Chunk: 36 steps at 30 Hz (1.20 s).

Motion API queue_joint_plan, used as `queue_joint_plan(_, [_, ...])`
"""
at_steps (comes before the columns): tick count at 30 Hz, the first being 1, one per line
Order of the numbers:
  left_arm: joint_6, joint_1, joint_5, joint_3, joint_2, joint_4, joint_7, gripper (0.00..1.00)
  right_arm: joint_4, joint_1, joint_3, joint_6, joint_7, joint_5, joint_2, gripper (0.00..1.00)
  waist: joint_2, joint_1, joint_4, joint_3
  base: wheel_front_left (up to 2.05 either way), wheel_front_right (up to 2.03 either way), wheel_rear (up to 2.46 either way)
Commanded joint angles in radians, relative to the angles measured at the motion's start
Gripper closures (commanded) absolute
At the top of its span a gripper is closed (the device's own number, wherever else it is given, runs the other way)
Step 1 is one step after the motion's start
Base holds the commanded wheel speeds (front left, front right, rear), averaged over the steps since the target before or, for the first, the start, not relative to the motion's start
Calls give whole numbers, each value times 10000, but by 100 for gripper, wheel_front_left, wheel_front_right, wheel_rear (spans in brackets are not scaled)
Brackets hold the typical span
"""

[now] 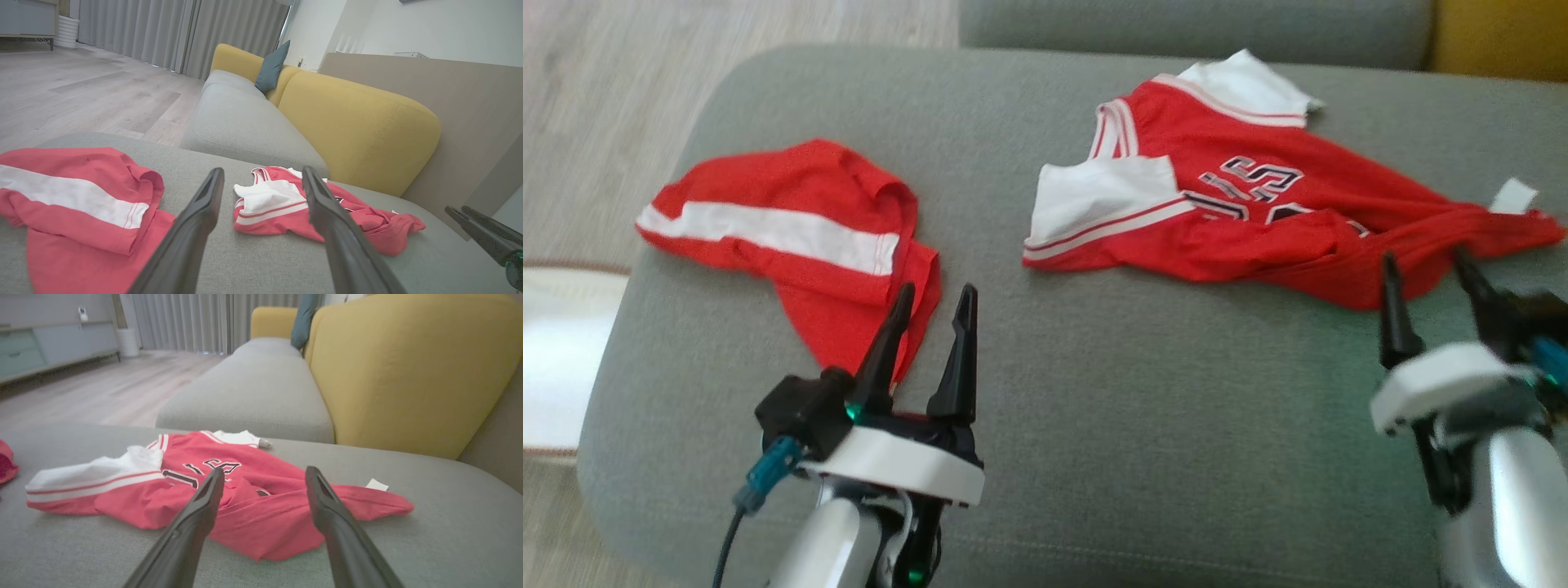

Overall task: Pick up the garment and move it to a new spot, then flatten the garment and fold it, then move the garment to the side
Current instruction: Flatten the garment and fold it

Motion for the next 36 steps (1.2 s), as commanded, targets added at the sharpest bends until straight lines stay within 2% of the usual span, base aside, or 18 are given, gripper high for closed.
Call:
queue_joint_plan(1, [-75,-636,11,271,22,-366,-120,0,18,-740,325,-7,336,-429,-61,0,0,0,286,371,0,0,0])
queue_joint_plan(8, [-131,-986,-54,104,22,-342,-120,0,1801,-2347,-144,-7,1338,-1076,-61,0,0,0,782,1015,0,0,0])
queue_joint_plan(12, [-115,-1145,-134,90,22,-359,-120,0,2931,-3198,-602,-7,1533,-1625,-103,0,0,0,1017,1278,0,0,0])
queue_joint_plan(17, [-135,-1180,-147,59,22,-323,-120,0,3666,-3587,-924,-7,1675,-1957,-128,0,0,0,1112,1333,0,0,0])
queue_joint_plan(18, [-133,-1183,-152,53,22,-316,-120,0,3801,-3659,-981,-7,1656,-1992,-128,29,0,0,1125,1332,0,0,0])
queue_joint_plan(19, [-129,-1183,-155,53,22,-311,-120,0,3919,-3725,-1021,-7,1623,-2024,-129,86,0,0,1129,1326,0,0,0])
queue_joint_plan(20, [-123,-1180,-155,61,22,-305,-120,0,4006,-3786,-1034,-7,1573,-2066,-137,100,0,0,1121,1312,0,0,0])
queue_joint_plan(24, [-80,-1131,-141,133,22,-290,-120,0,4089,-3984,-798,-7,1186,-2024,-157,100,0,0,968,1203,0,0,0])
queue_joint_plan(28, [-76,-1025,-108,181,22,-262,-120,0,3745,-3974,-131,-7,819,-1940,-356,100,0,0,691,969,0,0,0])
queue_joint_plan(32, [-79,-921,-88,199,22,-240,-120,0,3029,-3823,634,-7,668,-1618,-816,100,0,0,407,639,0,0,0])
queue_joint_plan(36, [-54,-779,-86,237,22,-224,-120,0,1982,-3474,1556,-7,789,-1111,-1580,100,0,0,159,243,0,0,0])
